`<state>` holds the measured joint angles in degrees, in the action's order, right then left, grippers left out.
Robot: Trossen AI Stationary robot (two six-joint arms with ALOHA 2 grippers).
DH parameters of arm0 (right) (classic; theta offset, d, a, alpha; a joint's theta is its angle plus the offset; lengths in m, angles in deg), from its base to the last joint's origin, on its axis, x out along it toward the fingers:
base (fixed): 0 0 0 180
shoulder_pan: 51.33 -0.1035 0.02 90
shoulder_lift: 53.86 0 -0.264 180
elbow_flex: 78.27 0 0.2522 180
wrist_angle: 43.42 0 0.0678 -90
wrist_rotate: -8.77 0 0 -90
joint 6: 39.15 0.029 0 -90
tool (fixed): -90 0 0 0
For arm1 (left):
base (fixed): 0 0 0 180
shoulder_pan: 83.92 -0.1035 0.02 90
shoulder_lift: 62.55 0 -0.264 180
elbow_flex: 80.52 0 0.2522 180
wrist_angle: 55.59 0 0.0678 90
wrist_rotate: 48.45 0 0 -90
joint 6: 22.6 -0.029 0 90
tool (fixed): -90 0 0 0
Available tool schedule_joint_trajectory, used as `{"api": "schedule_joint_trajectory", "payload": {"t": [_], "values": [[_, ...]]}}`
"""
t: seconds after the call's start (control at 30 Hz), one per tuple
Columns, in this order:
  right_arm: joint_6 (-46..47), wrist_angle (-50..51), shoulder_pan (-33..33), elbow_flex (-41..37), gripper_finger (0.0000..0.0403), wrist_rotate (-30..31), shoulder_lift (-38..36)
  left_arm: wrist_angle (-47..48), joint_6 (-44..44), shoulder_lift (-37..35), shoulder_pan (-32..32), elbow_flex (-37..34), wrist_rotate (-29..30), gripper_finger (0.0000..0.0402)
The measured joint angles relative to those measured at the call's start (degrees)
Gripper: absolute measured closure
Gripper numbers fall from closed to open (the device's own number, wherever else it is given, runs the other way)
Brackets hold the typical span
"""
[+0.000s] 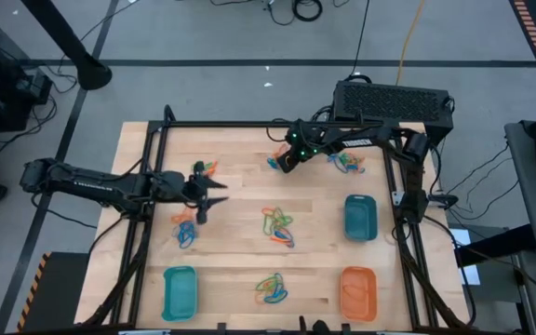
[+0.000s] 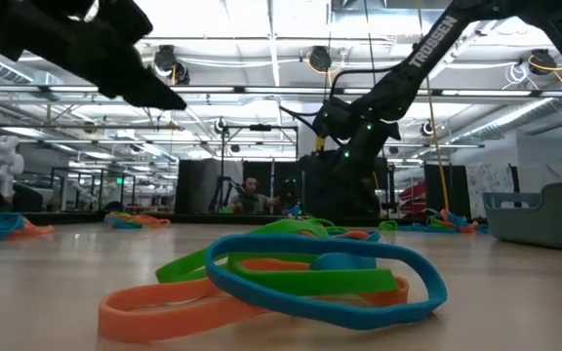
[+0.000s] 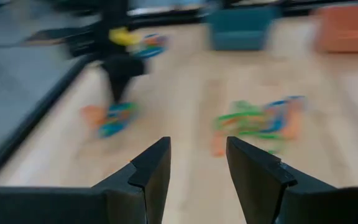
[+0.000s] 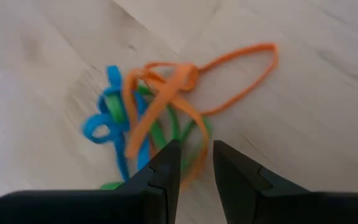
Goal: Sort rubber bands into baskets
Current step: Put the orange rubber band into the orange bin
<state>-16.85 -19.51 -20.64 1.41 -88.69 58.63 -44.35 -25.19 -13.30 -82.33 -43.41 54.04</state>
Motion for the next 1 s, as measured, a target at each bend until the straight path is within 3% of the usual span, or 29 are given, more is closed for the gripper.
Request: {"api": "schedule_joint_trajectory", "payload": {"t": [0.27,0.53,1.0], "values": [[-0.8,0.2,-0.1,0.0,0.0322,0.0,0.0,0.0,0.4,4.0,-2.3,0.0,1.7,0.0238],[-2.6,0.6,-0.1,0.0,0.0396,0.1,0.0,0.0,0.4,5.9,-3.2,0.0,1.5,0.0238],[-2.9,3.0,-0.4,1.8,0.0402,0.0,-1.9,0.0,0.4,5.9,-3.2,0.0,1.5,0.0238]]}}
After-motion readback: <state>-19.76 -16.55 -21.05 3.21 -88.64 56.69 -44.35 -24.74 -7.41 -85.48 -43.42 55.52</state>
